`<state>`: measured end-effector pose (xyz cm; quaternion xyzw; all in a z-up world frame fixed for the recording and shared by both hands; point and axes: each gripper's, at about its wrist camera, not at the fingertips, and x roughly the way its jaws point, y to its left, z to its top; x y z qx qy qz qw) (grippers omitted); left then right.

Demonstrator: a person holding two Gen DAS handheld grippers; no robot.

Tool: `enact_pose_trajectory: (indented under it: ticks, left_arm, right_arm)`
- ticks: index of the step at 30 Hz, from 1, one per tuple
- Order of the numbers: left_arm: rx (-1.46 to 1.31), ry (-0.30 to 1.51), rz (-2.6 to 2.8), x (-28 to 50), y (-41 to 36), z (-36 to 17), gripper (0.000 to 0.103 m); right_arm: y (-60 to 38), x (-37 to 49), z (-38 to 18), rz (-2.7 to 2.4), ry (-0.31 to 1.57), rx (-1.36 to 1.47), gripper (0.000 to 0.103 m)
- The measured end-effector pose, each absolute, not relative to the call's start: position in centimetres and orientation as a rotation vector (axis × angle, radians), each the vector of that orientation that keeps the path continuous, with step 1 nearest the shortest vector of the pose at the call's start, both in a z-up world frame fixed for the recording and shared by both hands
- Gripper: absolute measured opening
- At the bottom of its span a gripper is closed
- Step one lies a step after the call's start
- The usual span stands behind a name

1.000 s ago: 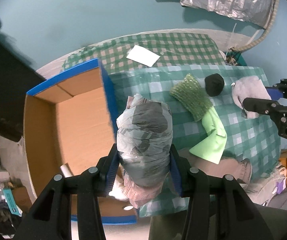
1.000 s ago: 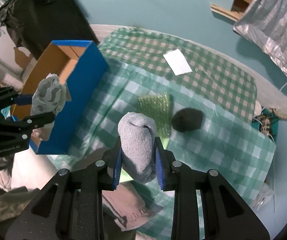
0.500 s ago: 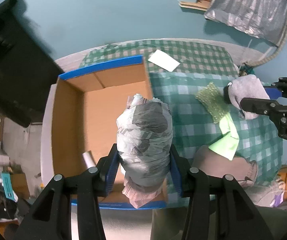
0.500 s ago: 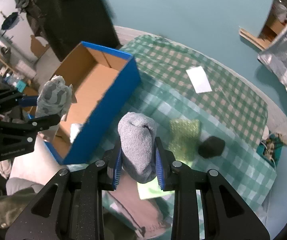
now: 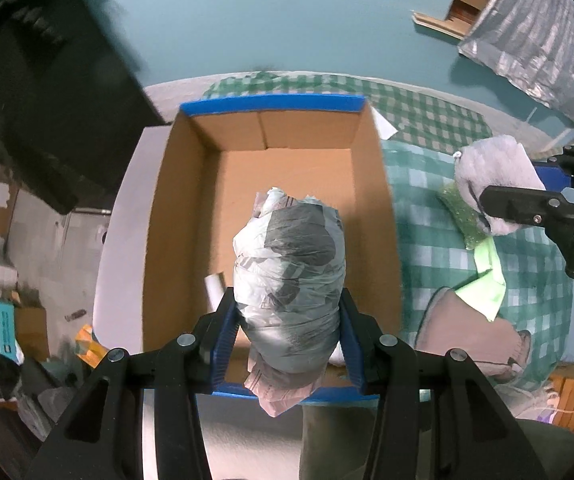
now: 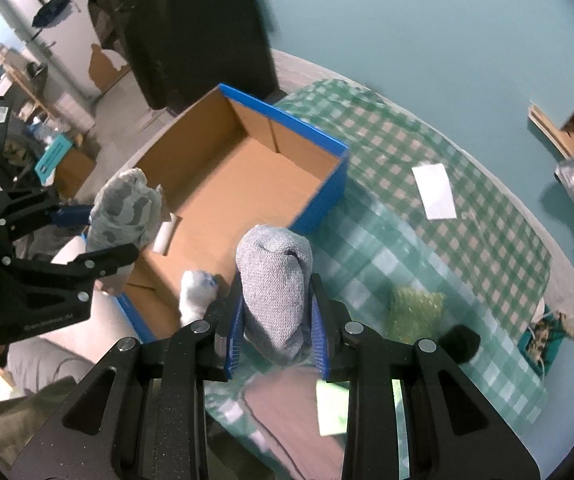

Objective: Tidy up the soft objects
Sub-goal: 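Carry both socks into the cardboard box with both grippers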

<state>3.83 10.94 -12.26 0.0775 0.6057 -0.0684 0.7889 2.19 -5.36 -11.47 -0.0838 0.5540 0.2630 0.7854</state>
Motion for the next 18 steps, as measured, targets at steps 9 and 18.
enact_pose_trajectory:
  ticks: [9, 18]
  left_arm:
    - [0.112, 1.332, -0.096, 4.3, 14.1, -13.7, 0.048]
    - [0.079, 1.391, -0.068, 5.0, 16.4, -16.4, 0.048]
  right_arm:
    - [0.0, 3.6, -12.8, 0.620, 1.222, -0.224, 0.027]
    - [3.7, 4.8, -15.2, 0.658, 1.282, -0.242, 0.028]
